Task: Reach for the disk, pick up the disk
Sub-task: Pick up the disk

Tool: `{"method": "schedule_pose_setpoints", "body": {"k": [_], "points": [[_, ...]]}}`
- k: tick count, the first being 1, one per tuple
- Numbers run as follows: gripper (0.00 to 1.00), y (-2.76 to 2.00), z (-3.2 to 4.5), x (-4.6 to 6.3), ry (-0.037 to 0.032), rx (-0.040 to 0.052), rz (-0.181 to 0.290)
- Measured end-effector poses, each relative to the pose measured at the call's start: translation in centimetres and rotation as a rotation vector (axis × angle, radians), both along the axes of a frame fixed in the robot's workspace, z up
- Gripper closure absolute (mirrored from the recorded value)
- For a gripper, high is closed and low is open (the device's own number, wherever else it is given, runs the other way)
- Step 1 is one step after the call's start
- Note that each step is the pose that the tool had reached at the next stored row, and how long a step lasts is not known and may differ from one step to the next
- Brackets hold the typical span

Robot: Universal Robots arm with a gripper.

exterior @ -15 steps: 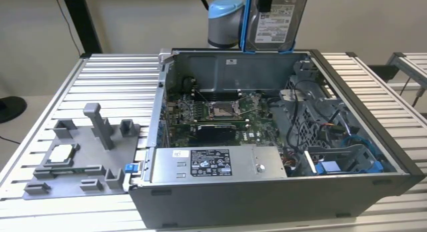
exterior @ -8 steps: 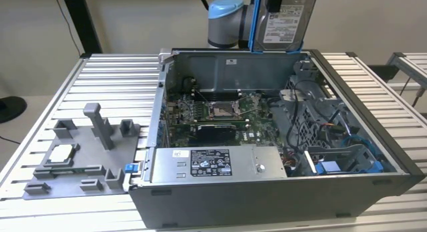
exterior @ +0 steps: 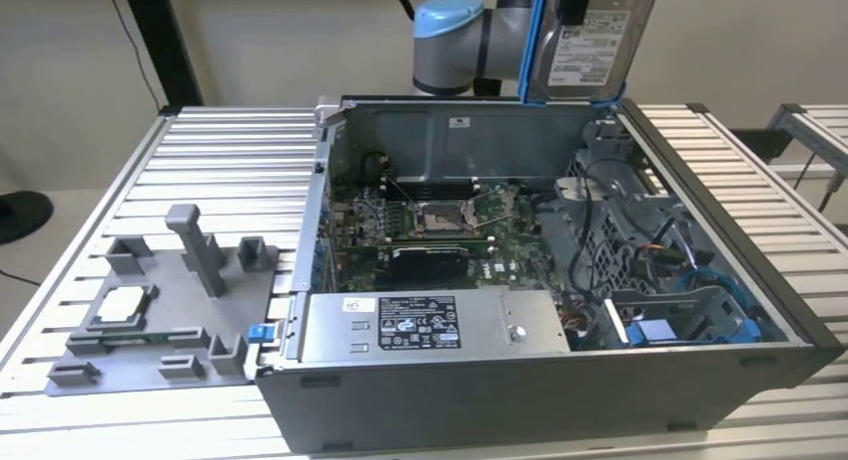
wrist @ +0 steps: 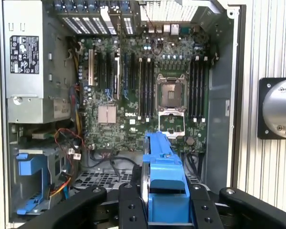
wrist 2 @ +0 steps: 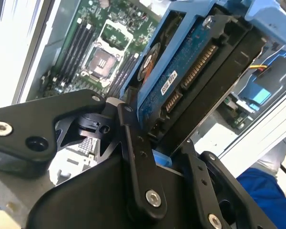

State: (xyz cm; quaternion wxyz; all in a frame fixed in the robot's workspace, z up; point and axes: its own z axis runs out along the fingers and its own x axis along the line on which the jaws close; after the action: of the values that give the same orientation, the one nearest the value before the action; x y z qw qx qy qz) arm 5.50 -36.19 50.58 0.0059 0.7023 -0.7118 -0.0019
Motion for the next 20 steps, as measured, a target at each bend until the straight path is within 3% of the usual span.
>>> {"method": "schedule_pose_setpoints", "body": {"k": [14, 20], "points": [[1.0, -0.7, -0.01, 3.7, 0.0, 0.0001, 0.0], [1.0, -0.81, -0.01, 4.0, 0.0, 0.0, 0.0]]}}
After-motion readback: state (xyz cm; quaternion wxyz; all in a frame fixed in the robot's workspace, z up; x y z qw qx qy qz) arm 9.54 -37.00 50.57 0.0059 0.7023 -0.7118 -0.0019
